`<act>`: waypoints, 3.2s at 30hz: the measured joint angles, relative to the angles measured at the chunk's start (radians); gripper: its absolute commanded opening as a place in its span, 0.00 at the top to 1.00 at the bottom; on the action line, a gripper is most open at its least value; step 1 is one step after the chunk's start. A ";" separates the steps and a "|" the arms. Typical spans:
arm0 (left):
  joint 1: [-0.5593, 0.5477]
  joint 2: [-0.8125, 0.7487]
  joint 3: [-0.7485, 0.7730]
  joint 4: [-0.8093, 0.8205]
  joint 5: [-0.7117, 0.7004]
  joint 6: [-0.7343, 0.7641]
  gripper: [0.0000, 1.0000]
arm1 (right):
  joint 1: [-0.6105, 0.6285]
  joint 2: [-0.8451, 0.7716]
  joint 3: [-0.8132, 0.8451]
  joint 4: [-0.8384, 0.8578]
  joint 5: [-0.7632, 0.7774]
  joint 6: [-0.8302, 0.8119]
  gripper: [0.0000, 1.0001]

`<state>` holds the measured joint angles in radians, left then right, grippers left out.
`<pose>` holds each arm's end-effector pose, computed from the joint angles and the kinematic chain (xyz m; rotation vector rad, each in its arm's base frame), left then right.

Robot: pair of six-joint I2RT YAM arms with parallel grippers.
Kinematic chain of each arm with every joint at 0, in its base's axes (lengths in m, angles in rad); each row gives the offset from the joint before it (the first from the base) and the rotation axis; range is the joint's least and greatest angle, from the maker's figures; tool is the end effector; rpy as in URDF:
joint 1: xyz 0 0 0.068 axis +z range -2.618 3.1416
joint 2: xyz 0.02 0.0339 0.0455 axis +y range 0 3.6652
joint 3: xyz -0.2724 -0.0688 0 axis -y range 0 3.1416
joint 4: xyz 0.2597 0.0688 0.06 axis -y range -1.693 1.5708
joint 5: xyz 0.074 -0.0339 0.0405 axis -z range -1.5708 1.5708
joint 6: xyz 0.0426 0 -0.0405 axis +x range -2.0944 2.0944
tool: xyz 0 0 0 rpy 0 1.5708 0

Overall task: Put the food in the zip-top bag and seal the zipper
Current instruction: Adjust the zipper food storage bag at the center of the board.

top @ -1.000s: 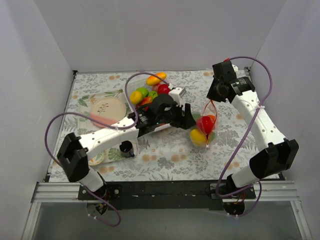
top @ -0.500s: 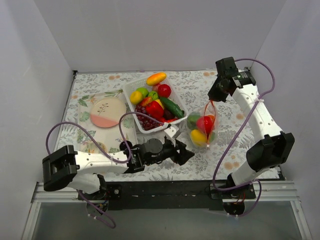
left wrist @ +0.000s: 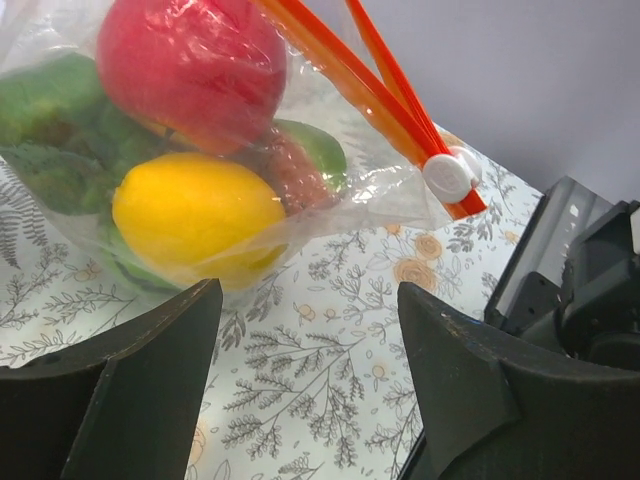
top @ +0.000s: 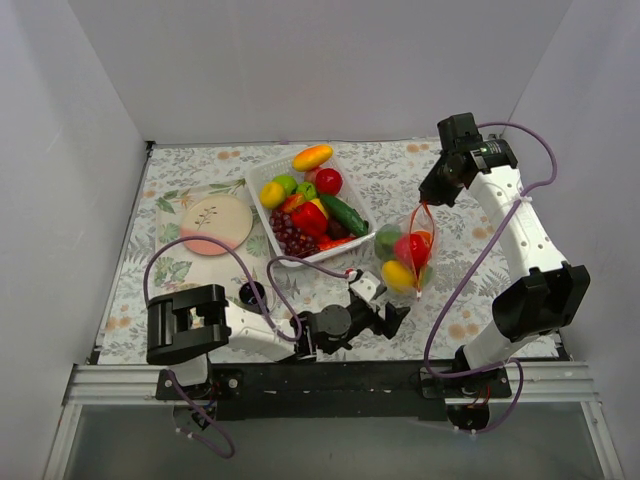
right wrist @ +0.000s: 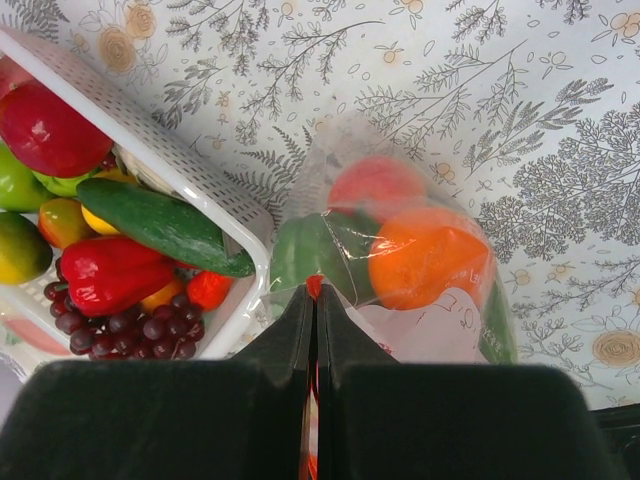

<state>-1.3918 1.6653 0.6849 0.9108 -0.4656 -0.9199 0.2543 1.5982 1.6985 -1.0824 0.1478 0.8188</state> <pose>0.0815 -0.3429 0.1946 0.0334 1.8247 -1.3507 0.3348 0.0806 0.3749 0.7660 2.4358 0.2332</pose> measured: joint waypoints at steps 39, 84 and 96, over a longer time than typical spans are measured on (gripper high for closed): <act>-0.177 0.379 0.229 0.407 -0.391 0.652 0.41 | -0.013 0.000 -0.006 -0.019 -0.046 0.074 0.99; -0.181 0.278 0.218 0.425 -0.381 0.562 1.00 | -0.013 -0.001 -0.021 -0.018 -0.047 0.095 0.99; -0.174 0.141 0.081 0.418 -0.383 0.557 1.00 | -0.013 -0.001 -0.016 -0.023 -0.047 0.095 0.99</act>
<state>-1.5661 1.8065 0.7658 1.3285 -0.8490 -0.3634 0.2409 1.5974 1.6821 -1.1057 0.1013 0.9142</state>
